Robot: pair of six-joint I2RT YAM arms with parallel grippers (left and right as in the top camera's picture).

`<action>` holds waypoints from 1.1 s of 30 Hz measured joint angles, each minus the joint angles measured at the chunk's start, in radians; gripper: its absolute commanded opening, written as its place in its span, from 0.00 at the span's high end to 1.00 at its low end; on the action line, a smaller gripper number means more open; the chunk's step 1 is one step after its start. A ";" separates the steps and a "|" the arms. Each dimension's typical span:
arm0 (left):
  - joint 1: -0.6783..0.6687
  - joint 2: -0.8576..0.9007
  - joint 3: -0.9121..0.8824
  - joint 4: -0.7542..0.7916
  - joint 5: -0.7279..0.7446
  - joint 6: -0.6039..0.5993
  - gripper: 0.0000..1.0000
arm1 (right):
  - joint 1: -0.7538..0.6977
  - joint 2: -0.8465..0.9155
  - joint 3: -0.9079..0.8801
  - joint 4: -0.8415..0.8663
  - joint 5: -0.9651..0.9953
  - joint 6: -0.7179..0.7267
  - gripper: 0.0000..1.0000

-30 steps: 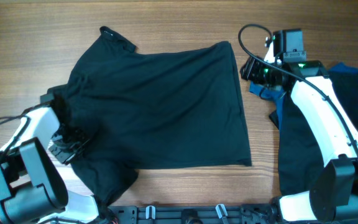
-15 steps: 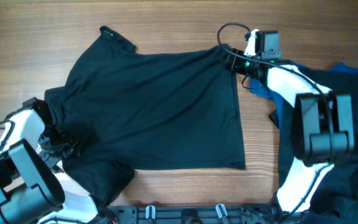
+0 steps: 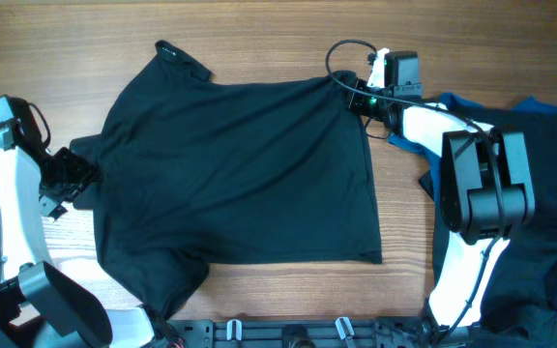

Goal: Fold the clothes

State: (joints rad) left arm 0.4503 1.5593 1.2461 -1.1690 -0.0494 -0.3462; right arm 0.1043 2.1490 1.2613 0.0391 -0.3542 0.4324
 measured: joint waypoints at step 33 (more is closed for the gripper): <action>-0.252 0.435 0.004 0.744 0.040 0.297 0.96 | -0.143 -0.549 0.121 -0.886 -0.130 -0.159 0.52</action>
State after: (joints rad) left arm 0.1982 1.9938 1.2503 -0.4248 -0.0093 -0.0490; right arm -0.0387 1.5997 1.3827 -0.8471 -0.4839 0.2729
